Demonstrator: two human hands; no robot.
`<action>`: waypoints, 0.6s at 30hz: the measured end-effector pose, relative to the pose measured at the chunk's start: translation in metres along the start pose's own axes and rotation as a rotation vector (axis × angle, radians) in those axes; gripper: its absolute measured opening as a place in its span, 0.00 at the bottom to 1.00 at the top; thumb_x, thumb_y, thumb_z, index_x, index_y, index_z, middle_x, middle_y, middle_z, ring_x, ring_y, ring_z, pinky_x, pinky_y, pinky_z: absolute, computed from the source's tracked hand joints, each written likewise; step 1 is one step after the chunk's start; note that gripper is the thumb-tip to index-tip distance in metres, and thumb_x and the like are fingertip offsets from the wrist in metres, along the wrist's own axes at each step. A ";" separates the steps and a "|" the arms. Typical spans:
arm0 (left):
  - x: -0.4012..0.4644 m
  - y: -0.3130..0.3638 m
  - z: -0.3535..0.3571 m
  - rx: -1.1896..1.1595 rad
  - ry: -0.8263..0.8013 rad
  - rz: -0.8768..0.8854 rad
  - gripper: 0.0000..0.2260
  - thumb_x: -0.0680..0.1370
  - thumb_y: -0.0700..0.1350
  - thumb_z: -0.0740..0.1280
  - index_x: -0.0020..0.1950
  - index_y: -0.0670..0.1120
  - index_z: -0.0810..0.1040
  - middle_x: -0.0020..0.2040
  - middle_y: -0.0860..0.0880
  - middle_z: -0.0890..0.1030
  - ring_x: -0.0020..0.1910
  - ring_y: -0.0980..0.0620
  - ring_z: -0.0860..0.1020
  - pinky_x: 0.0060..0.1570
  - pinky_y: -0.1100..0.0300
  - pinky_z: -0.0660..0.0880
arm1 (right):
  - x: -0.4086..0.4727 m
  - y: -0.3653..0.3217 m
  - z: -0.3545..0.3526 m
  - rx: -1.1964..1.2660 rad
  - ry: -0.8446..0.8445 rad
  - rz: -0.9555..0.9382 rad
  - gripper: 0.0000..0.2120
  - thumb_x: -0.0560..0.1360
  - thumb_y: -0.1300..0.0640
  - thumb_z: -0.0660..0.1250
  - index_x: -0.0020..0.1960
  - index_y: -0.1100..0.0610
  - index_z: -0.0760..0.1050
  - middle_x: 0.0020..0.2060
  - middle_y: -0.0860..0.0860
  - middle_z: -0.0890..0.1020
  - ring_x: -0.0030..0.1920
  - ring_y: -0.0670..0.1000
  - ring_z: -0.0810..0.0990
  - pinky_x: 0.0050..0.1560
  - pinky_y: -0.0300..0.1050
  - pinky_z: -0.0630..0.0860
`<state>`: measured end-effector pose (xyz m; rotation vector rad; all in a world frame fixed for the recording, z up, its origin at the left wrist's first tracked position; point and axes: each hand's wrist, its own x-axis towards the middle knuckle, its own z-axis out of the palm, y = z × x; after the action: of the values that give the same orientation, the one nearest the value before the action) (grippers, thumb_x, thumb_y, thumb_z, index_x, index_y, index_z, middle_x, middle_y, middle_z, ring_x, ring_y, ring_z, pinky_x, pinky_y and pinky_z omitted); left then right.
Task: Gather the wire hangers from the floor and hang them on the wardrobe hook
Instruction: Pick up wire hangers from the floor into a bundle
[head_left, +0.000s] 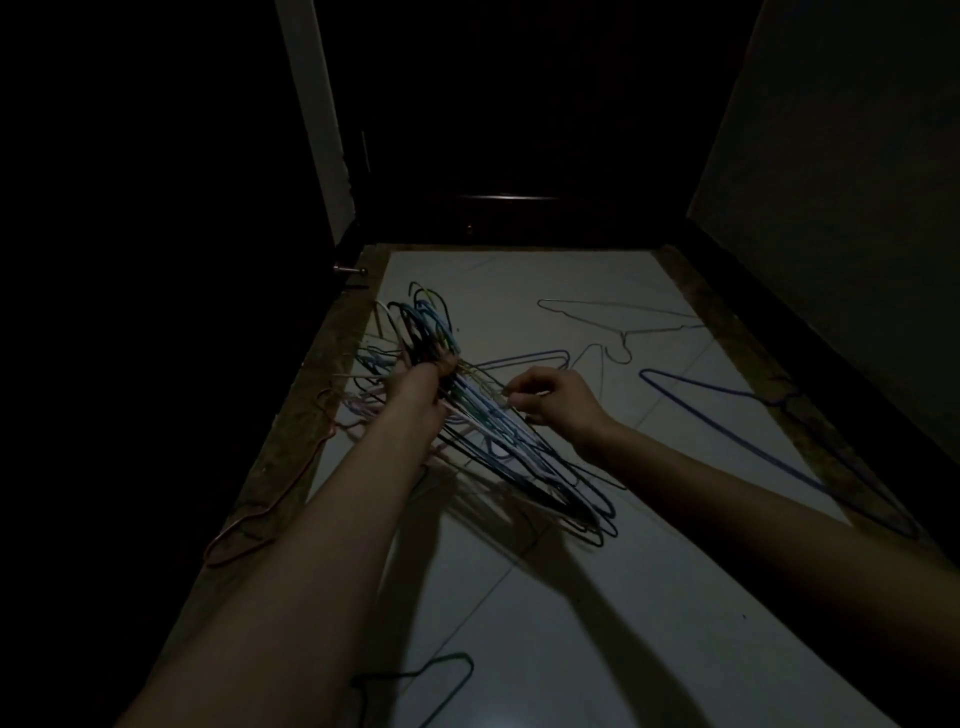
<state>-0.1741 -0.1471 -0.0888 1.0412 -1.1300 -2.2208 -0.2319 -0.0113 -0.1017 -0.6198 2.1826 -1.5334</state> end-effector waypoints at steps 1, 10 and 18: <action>0.000 0.000 0.000 0.002 -0.003 -0.003 0.20 0.75 0.29 0.64 0.66 0.37 0.69 0.53 0.40 0.77 0.43 0.46 0.77 0.44 0.51 0.76 | 0.000 0.000 0.000 0.003 -0.017 -0.004 0.06 0.75 0.68 0.65 0.42 0.58 0.76 0.37 0.50 0.78 0.39 0.48 0.77 0.41 0.40 0.74; 0.000 -0.010 0.007 -0.076 0.084 0.087 0.23 0.72 0.27 0.66 0.65 0.39 0.71 0.56 0.40 0.78 0.55 0.42 0.77 0.56 0.45 0.75 | -0.007 -0.005 0.010 -0.128 -0.180 0.007 0.21 0.74 0.49 0.69 0.62 0.57 0.70 0.54 0.56 0.78 0.48 0.49 0.78 0.41 0.37 0.73; -0.003 -0.006 0.015 -0.176 0.154 0.077 0.22 0.73 0.27 0.64 0.65 0.41 0.71 0.56 0.43 0.77 0.52 0.44 0.77 0.54 0.48 0.75 | -0.002 -0.001 0.020 -0.584 -0.053 -0.097 0.28 0.68 0.52 0.73 0.65 0.49 0.67 0.56 0.52 0.80 0.51 0.52 0.79 0.49 0.47 0.77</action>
<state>-0.1842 -0.1340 -0.0862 1.0550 -0.8767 -2.0973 -0.2187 -0.0260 -0.1067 -0.9375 2.5941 -0.8866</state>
